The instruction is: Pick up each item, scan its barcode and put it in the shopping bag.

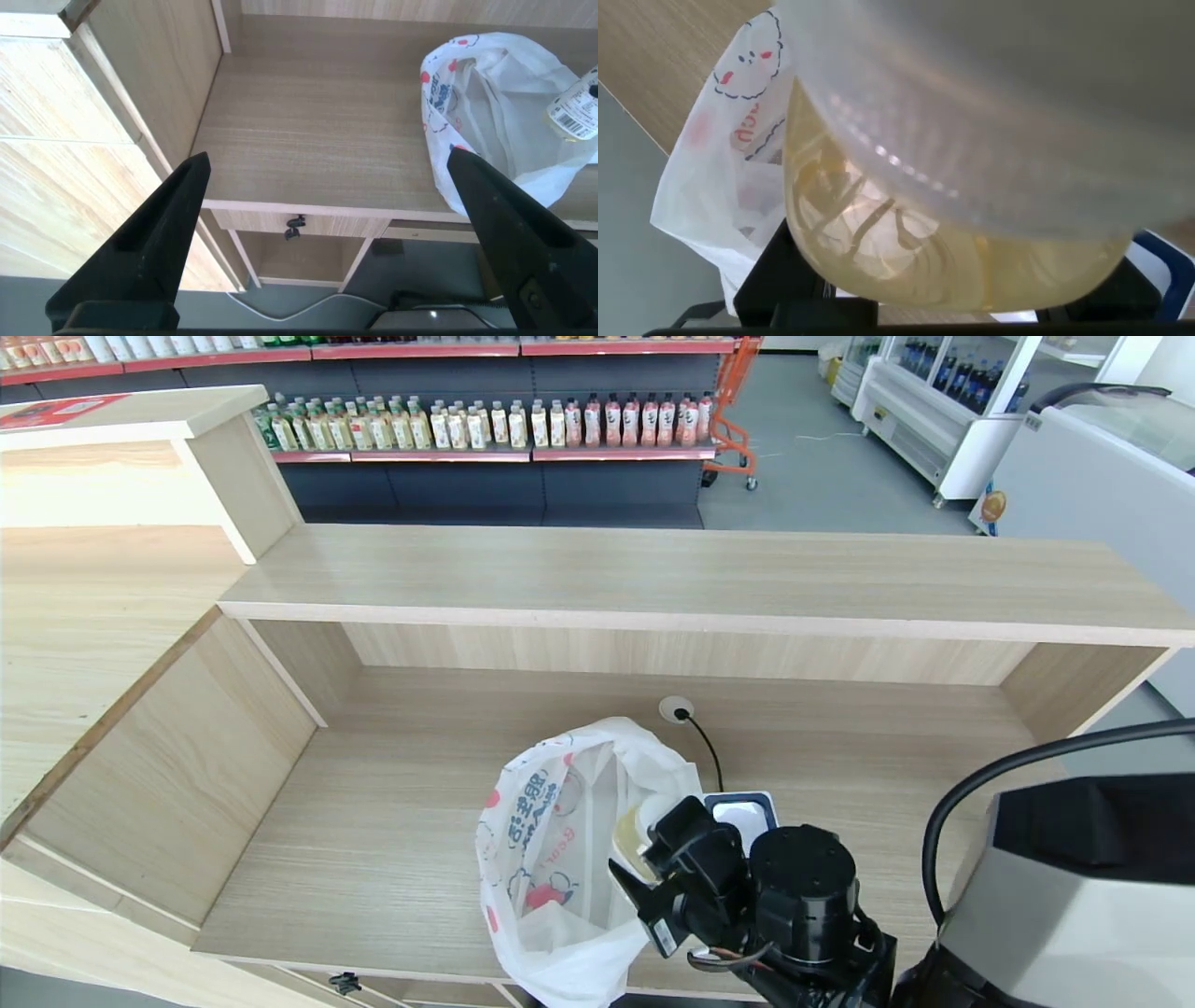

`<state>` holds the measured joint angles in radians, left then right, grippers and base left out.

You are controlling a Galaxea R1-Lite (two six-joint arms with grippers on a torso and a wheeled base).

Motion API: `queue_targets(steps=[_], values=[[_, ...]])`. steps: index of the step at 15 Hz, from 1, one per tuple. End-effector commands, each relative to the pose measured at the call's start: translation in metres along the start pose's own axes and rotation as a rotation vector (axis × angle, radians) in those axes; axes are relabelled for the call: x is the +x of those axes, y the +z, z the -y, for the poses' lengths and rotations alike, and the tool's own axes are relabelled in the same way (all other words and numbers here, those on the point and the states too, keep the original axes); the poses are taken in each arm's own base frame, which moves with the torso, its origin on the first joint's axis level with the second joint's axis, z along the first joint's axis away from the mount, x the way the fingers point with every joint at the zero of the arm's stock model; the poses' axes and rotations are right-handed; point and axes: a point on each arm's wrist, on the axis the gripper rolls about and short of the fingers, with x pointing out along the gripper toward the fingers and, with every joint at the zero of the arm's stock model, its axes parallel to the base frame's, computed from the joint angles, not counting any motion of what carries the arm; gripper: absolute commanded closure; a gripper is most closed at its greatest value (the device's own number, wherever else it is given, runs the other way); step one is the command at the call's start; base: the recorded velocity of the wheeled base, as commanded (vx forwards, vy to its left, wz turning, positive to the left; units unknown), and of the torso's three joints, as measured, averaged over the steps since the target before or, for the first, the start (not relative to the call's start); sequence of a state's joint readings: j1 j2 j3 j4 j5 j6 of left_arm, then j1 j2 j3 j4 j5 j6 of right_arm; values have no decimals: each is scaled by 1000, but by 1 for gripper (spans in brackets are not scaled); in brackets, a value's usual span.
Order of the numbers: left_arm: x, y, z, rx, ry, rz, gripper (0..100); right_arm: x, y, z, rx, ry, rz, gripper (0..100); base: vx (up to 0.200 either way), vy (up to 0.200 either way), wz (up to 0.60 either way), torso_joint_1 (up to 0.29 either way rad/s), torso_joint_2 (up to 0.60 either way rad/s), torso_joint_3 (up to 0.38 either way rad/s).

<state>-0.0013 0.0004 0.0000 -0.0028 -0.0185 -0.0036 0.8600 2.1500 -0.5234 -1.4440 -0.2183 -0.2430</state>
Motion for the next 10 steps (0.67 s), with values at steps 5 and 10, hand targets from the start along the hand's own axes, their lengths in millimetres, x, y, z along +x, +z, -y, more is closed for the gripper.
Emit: queue_targets(steps=[5,10], values=[[0,0,0,1,1,1,0,0,-43,1,-11,38,-74,100,0,0,0,0,0,0],[0,0,0,1,0,1,0,-2,-46,-2,-10,49,-89,100,0,0,0,0,0,0]])
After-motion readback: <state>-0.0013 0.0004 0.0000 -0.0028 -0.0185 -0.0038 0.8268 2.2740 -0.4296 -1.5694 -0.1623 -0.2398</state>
